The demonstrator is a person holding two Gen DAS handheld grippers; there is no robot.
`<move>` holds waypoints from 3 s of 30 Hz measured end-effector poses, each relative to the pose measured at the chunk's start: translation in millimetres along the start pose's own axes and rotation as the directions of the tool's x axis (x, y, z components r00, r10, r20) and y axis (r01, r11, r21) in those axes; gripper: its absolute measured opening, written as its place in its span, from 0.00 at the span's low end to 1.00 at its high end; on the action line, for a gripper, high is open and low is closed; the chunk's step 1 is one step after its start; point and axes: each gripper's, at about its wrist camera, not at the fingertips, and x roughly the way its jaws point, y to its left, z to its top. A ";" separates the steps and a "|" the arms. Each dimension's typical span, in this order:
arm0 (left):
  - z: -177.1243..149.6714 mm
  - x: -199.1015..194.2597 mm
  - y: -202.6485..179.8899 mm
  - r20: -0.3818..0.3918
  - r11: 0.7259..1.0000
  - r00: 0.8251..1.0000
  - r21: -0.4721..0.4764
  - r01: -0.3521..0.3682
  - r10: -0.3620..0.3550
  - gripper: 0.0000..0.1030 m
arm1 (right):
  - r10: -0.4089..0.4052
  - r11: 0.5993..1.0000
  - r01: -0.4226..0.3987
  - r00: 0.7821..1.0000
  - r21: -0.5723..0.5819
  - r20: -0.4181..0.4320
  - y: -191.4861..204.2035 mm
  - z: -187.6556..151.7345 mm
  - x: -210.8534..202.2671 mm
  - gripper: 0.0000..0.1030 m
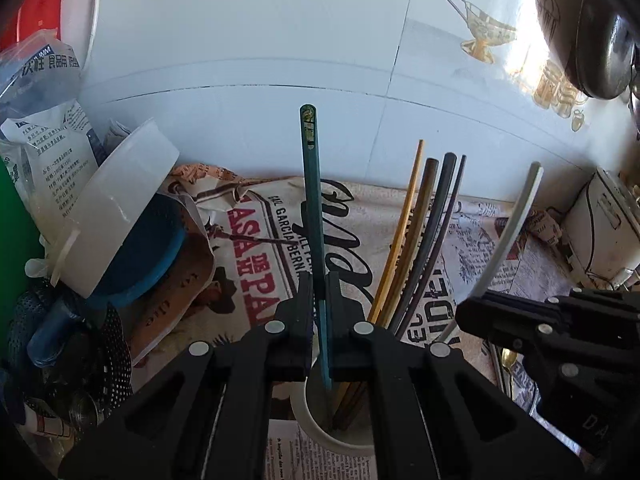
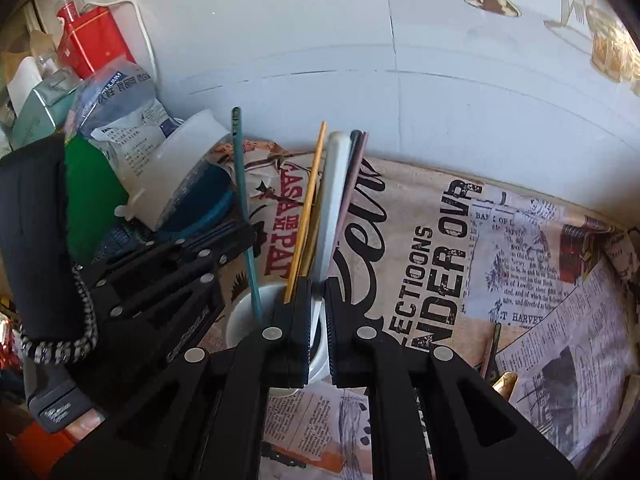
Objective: Organize utensils
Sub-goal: 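Lower the green stick into the white cup with the left tool while the right tool inserts the white stick, then open both tools to release the sticks in the cup, then move both open tools back down over the remaining utensils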
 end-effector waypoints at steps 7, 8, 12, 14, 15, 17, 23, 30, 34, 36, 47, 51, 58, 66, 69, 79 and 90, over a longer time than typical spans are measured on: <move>-9.1 -3.2 -7.0 -0.050 1.000 0.999 0.026 -0.016 0.018 0.03 | 0.009 1.000 -0.009 0.999 0.008 -0.043 -6.3 1.5 3.5 0.09; -10.0 -3.6 -7.7 -0.056 0.999 0.998 0.028 -0.023 0.024 0.03 | 0.014 1.000 -0.013 0.999 0.010 -0.048 -7.8 1.2 3.2 0.09; -11.4 -11.3 -8.0 -0.067 0.999 0.997 0.023 -0.029 0.031 0.03 | 0.016 1.000 -0.016 0.999 -0.006 -0.045 -9.6 -2.9 -8.2 0.10; -11.4 -18.2 -10.4 -0.063 0.999 0.997 0.024 -0.039 0.041 0.04 | 0.013 1.000 -0.014 0.999 -0.016 -0.036 -11.8 -5.2 -16.4 0.11; -11.3 -22.5 -12.1 -0.059 0.999 0.997 0.025 -0.044 0.046 0.04 | 0.007 1.000 -0.007 1.000 -0.024 -0.031 -13.2 -6.3 -20.9 0.11; -10.6 -31.8 -16.3 -0.048 0.998 0.997 0.026 -0.052 0.053 0.06 | -0.003 0.999 0.002 1.000 -0.040 -0.019 -16.2 -8.3 -30.0 0.11; -8.5 -64.6 -37.3 0.006 0.996 0.997 0.046 -0.071 0.071 0.27 | -0.020 0.998 0.022 0.999 -0.054 0.031 -32.3 -13.9 -63.0 0.14; -13.6 -96.3 -75.5 0.073 0.992 0.993 0.079 -0.095 0.089 0.52 | -0.060 0.995 0.068 0.994 -0.076 0.095 -53.3 -25.0 -100.8 0.21; -20.8 -102.1 -97.5 0.072 0.994 0.995 0.079 -0.075 0.069 0.60 | -0.073 0.994 0.081 0.991 -0.072 0.110 -70.7 -34.9 -116.4 0.23; -24.6 -102.3 -107.9 0.069 0.995 0.996 0.079 -0.069 0.064 0.60 | -0.092 0.993 0.100 0.989 -0.069 0.112 -82.3 -41.5 -122.7 0.24; -53.1 -76.0 -160.0 -0.031 0.996 0.999 0.082 -0.037 0.039 0.64 | -0.170 0.985 0.170 0.985 0.002 0.013 -153.5 -83.4 -124.9 0.29; -69.1 -53.3 -169.1 -0.102 0.998 0.994 0.059 -0.032 0.038 0.64 | -0.185 0.982 0.187 0.981 0.031 -0.065 -178.8 -100.9 -108.2 0.29; -99.0 -19.8 -175.6 -0.201 0.996 0.976 0.052 -0.070 0.079 0.64 | -0.159 0.979 0.182 0.963 0.093 -0.220 -203.4 -136.3 -61.6 0.30; -126.9 4.0 -168.3 -0.289 0.994 0.952 0.031 -0.101 0.106 0.64 | -0.094 0.985 0.133 0.949 0.108 -0.302 -189.0 -159.2 -20.3 0.30; -131.3 8.4 -166.7 -0.304 0.994 0.947 0.024 -0.103 0.105 0.64 | -0.121 0.986 0.150 0.947 0.075 -0.299 -178.9 -163.2 -14.9 0.30; -133.6 32.4 -181.2 -0.345 0.998 0.937 0.052 -0.035 0.051 0.63 | -0.170 0.983 0.182 0.950 0.020 -0.263 -181.2 -183.3 -24.9 0.40; -117.9 71.7 -197.8 -0.394 0.998 0.919 0.052 0.039 -0.016 0.37 | -0.259 0.958 0.285 0.917 0.042 -0.303 -232.4 -201.5 -58.0 0.30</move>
